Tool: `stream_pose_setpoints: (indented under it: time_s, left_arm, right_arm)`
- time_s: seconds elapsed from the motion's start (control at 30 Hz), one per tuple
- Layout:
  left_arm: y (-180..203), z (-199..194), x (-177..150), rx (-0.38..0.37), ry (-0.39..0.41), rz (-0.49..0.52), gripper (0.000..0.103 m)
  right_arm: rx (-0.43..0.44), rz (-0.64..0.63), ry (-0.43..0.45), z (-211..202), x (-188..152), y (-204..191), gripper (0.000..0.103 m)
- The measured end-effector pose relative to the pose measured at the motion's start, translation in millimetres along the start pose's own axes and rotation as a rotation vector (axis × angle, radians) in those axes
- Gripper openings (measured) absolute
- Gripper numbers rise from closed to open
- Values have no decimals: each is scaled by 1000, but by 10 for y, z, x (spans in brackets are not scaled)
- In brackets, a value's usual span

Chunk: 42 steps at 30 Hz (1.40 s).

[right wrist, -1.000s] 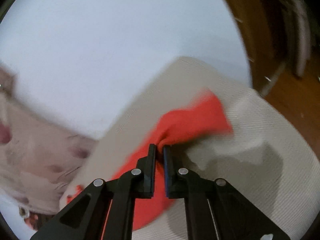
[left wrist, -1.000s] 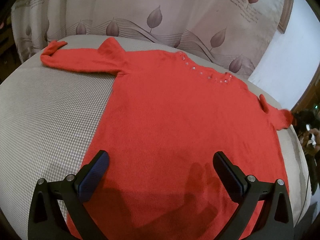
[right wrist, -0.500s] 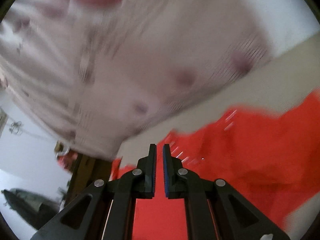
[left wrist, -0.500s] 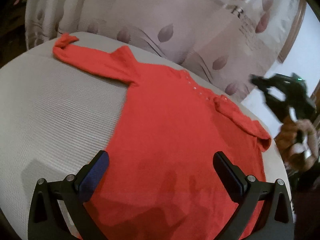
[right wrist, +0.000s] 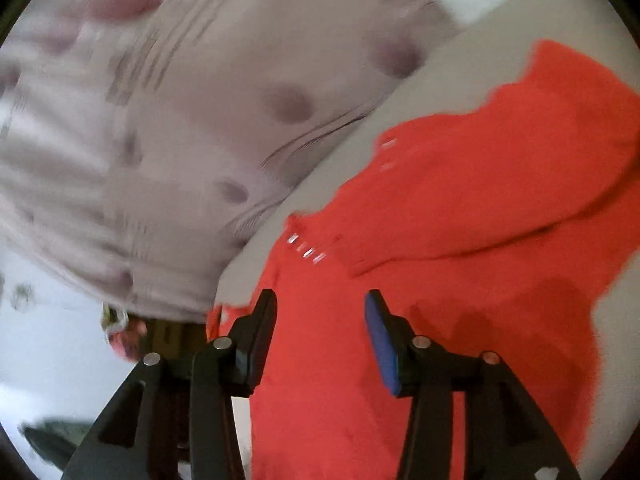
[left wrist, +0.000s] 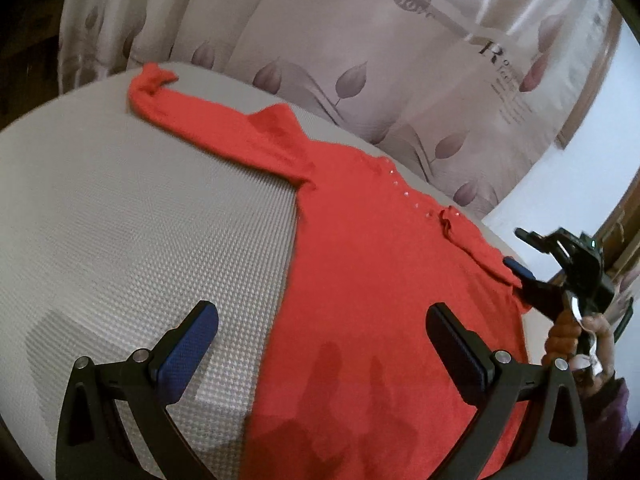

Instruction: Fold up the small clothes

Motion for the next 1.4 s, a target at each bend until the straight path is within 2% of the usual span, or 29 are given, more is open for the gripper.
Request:
stream_pose_setpoints:
  time_s: [0.1, 0.17, 0.23, 0.27, 0.33, 0.37, 0.43, 0.5, 0.67, 0.73, 0.77, 0.8, 0.87, 0.97, 1.1, 1.2, 1.33, 1.4]
  left_arm:
    - [-24, 64, -46, 14, -31, 1, 103]
    - [-32, 66, -45, 9, -29, -8, 103]
    - [-43, 73, -53, 11, -29, -13, 103]
    - [-43, 76, -59, 12, -29, -11, 103]
    - [-28, 73, -62, 12, -25, -5, 103]
    - [-24, 74, -67, 10, -25, -4, 103]
    - [-24, 74, -70, 7, -24, -7, 103]
    - [-31, 78, -62, 0, -24, -13, 103]
    - [-45, 62, -61, -22, -17, -29, 103]
    - [-47, 54, -62, -30, -13, -36, 103]
    - [-47, 51, -60, -34, -12, -39, 103]
    - [-46, 49, -57, -37, -10, -42, 103]
    - [-52, 44, -53, -44, -7, -48, 103]
    - [-63, 36, -47, -64, 4, -62, 103]
    - [-78, 33, -42, -77, 9, -73, 103]
    - [-85, 22, -44, -87, 14, -81, 103]
    - [-87, 3, -36, -99, 21, -91, 103]
    - [-81, 1, -34, -99, 21, -91, 103]
  right_arm:
    - [-22, 76, -16, 36, 41, 184, 45]
    - [4, 110, -33, 174, -20, 168, 45]
    - [-10, 127, -38, 296, -49, 196, 45]
    - [-31, 147, -35, 389, -54, 225, 47]
    - [-19, 209, -26, 493, -63, 277, 51]
    - [-4, 251, -13, 537, -53, 331, 55]
    - [4, 317, 43, 596, -5, 368, 55]
    - [16, 354, 118, 597, 91, 360, 65]
    - [-11, 377, 219, 588, 188, 358, 66]
    - [-39, 370, 239, 603, 187, 370, 58]
    - [-71, 361, 233, 635, 180, 392, 46]
    - [-83, 358, 222, 668, 178, 411, 28]
    - [-87, 371, 176, 769, 149, 502, 11]
    - [-44, 354, 158, 820, 108, 404, 9]
    - [78, 326, 70, 1114, -72, -99, 9]
    - [128, 297, 25, 1326, -199, -404, 9]
    - [148, 303, -39, 1596, -452, -552, 9]
    - [114, 244, -42, 1609, -546, -557, 11]
Point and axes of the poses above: each gripper's, at about its wrist camera, not at the fingertips, and z roughly the way its jaws point, y to its right, x to its top, the point moved 8 cm from there along z, roughly the way its jaws point, and after that the axes turned 1 degree about z, right-handed, at the moved point
